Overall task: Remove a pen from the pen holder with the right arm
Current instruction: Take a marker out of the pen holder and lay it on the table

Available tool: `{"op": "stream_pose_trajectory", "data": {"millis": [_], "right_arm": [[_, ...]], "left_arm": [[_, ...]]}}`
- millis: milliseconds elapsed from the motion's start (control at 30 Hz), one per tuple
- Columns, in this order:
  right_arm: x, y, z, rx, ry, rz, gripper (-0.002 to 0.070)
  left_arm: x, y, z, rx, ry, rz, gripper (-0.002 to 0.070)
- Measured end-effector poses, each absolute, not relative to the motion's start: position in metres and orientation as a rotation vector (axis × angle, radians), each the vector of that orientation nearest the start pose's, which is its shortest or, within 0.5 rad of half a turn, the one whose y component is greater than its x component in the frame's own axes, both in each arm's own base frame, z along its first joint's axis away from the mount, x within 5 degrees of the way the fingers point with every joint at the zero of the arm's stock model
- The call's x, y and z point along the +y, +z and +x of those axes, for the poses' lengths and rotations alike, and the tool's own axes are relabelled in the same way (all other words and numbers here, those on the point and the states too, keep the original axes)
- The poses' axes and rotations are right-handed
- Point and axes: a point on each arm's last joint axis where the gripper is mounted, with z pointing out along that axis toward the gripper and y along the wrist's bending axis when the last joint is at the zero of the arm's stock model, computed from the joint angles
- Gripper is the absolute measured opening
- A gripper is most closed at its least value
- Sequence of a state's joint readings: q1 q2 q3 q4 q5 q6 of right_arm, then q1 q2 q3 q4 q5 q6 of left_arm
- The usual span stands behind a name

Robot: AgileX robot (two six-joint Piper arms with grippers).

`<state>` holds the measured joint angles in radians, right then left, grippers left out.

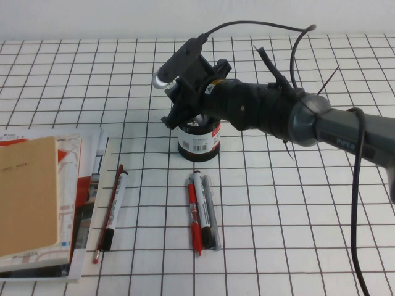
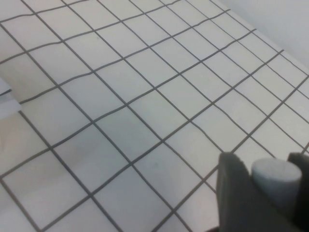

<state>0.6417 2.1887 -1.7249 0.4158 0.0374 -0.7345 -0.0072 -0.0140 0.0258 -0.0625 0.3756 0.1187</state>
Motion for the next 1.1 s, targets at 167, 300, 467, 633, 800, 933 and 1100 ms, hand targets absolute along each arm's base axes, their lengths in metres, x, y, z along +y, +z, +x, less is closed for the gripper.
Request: {"op": "stream_pose_trajectory", "data": {"millis": [167,300,467,633,800,933,1100], "right_arm": [[0.312,0.224,0.416,1.76,0.227,-0.927,0.0109],[0.312,0.226,0.415,1.763,0.238,-0.914,0.0109],[0.309,0.253,0.409,1.739,0.266,-0.886,0.0109],[0.299,0.305,0.393,1.695,0.325,-0.843,0.0109],[0.283,0.362,0.368,1.672,0.42,-0.748,0.0109],[0.268,0.393,0.345,1.767,0.535,-0.655,0.0109],[0.259,0.393,0.325,2.042,0.677,-0.533,0.0109]], "left_arm": [[-0.002,0.172,0.052,1.869,0.015,0.079,-0.0004],[-0.002,0.172,0.052,1.869,0.015,0.079,-0.0004],[-0.002,0.172,0.052,1.869,0.015,0.079,-0.0004],[-0.002,0.172,0.052,1.869,0.015,0.079,-0.0005],[-0.002,0.172,0.052,1.869,0.015,0.079,-0.0004],[-0.002,0.172,0.052,1.869,0.015,0.079,-0.0004],[-0.002,0.172,0.052,1.869,0.015,0.079,-0.0004]]}}
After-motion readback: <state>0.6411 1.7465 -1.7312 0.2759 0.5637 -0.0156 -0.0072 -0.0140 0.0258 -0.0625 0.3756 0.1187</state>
